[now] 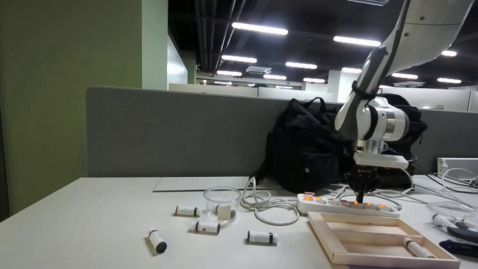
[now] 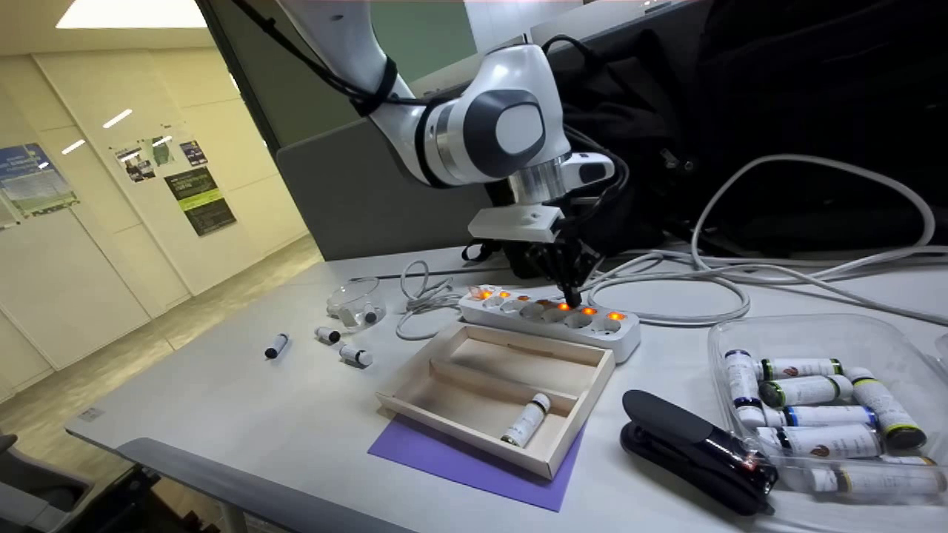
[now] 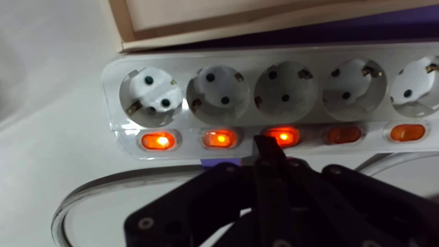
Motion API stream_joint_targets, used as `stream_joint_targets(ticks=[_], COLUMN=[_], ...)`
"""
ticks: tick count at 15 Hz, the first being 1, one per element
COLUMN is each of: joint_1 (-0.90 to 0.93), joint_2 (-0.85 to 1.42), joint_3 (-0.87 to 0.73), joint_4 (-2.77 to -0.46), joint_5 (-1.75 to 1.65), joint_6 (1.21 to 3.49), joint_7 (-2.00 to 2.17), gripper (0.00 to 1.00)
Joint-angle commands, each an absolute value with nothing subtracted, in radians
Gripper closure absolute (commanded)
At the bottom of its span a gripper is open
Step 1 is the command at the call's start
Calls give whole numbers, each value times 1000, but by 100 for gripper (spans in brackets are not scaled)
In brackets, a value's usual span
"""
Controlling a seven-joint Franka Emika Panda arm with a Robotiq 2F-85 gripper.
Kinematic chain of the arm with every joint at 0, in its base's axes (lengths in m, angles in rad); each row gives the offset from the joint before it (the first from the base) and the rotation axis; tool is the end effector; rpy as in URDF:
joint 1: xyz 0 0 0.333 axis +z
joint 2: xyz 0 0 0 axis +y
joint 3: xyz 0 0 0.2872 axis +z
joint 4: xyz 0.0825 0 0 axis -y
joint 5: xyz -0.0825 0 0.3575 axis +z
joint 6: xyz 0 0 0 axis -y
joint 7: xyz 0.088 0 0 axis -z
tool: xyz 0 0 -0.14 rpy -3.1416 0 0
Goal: Turn on the third switch from the right side of the adapter
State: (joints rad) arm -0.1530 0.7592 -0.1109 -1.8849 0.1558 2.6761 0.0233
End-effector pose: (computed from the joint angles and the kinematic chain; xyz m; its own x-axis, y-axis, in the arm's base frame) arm 0.5725 -0.1590 0.0753 0.9228 -0.3831 0.0404 -0.3834 -0.9236 0.0001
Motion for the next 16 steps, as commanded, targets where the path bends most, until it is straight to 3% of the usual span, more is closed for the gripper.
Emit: stream_joint_targets(ticks=[1,6,7,8,11,12,13,16], joint_1=[-148,-184,-200,-206,-233,-217,-222,-219], joint_2=[782,653,615,582,479,541,511,523], joint_3=[-122,-122,-115,-120,-119,-123,-125,-123], joint_4=[-1885,-1880,-1877,-1871,-1853,-1852,-1852,-1856], joint_5=[142,155,161,160,168,157,158,157], joint_6=[2645,2536,2485,2441,2291,2374,2348,2361], joint_7=[75,62,46,46,23,34,30,28], gripper=[100,100,74,73,54,46,65,47])
